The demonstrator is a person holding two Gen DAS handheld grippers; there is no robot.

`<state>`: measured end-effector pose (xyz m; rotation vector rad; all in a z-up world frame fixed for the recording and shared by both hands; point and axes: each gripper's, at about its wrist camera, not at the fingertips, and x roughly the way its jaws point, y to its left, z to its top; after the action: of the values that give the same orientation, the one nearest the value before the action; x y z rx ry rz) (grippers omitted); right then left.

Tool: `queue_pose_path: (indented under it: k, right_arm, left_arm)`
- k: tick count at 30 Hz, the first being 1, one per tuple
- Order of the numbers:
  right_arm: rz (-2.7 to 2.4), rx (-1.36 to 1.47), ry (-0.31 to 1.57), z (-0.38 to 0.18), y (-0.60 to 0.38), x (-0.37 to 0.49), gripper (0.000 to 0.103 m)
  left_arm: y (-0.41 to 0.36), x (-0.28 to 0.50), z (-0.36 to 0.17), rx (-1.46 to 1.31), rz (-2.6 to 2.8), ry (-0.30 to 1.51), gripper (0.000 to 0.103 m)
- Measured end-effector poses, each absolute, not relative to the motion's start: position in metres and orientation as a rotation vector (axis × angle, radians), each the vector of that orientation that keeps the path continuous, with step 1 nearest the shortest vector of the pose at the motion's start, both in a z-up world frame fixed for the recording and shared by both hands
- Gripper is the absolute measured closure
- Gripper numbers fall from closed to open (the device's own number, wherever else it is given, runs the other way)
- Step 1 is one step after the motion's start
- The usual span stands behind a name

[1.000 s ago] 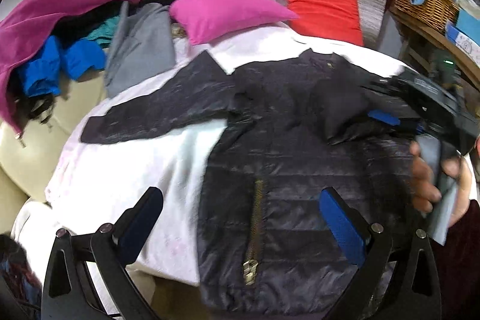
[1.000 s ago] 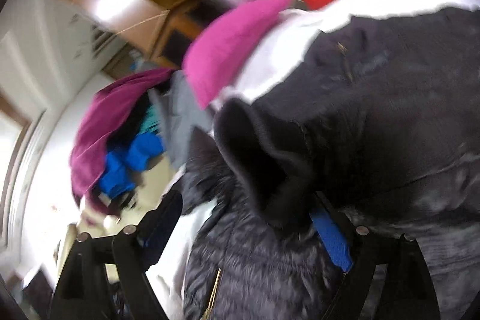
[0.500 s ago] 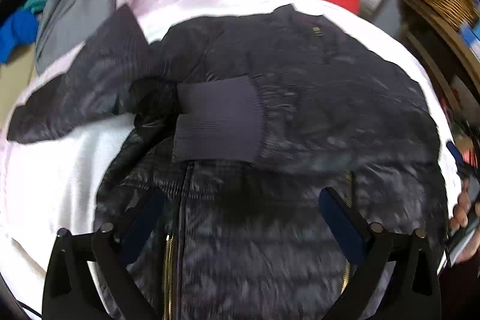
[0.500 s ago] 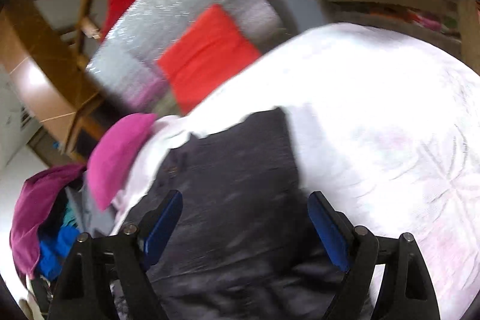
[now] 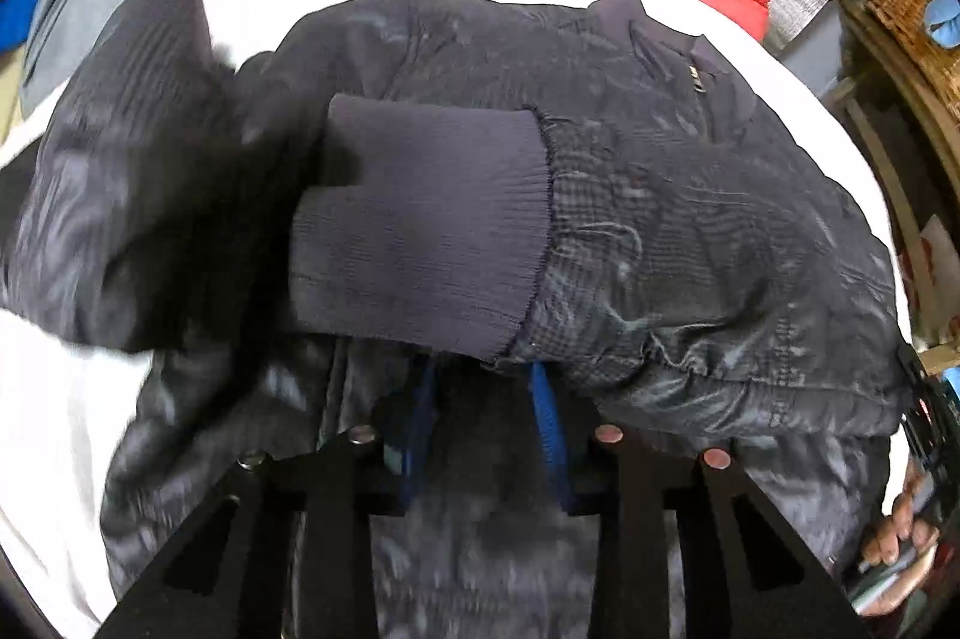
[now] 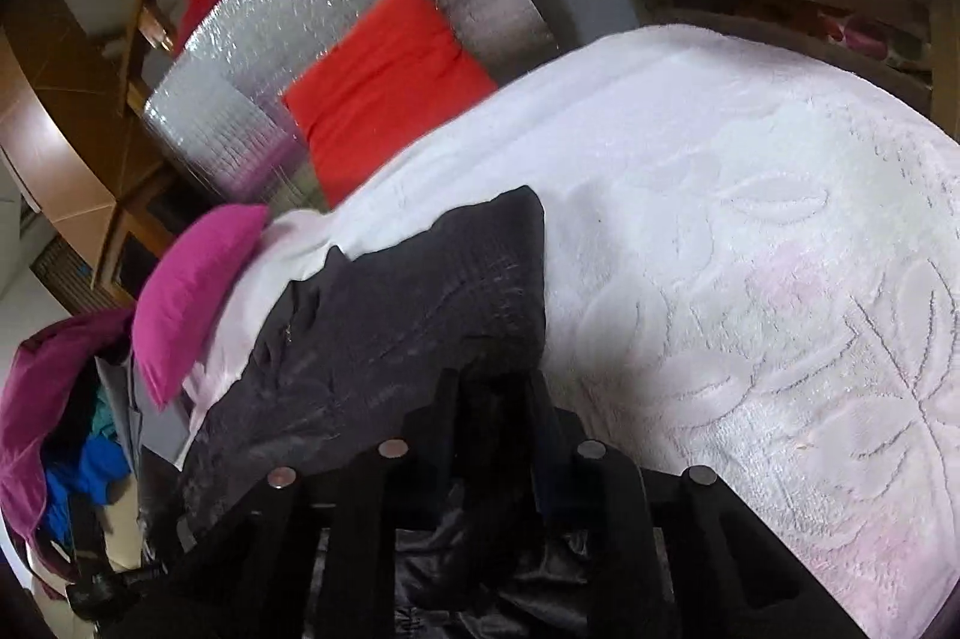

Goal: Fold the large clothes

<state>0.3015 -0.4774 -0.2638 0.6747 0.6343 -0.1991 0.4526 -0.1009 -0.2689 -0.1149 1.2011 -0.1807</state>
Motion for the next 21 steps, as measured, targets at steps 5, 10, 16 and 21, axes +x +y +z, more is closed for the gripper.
queue_pose_path:
  k: [5, 10, 16, 21]
  right_arm:
    - [-0.211, 0.622, 0.681, -0.267, -0.470, 0.296, 0.078]
    - [-0.237, 0.603, 0.607, -0.239, -0.457, 0.277, 0.061]
    - [-0.175, 0.509, 0.490, -0.204, -0.404, 0.245, 0.029]
    - [0.004, 0.537, 0.498, -0.204, -0.345, 0.239, 0.030]
  left_arm:
    - [-0.099, 0.437, -0.259, -0.085, -0.180, 1.172, 0.069]
    - [-0.070, 0.389, -0.227, -0.024, -0.213, 1.074, 0.062]
    - [0.018, 0.349, -0.194, -0.143, -0.116, 0.960, 0.038]
    - [0.106, 0.352, -0.202, -0.273, 0.063, 0.976, 0.035]
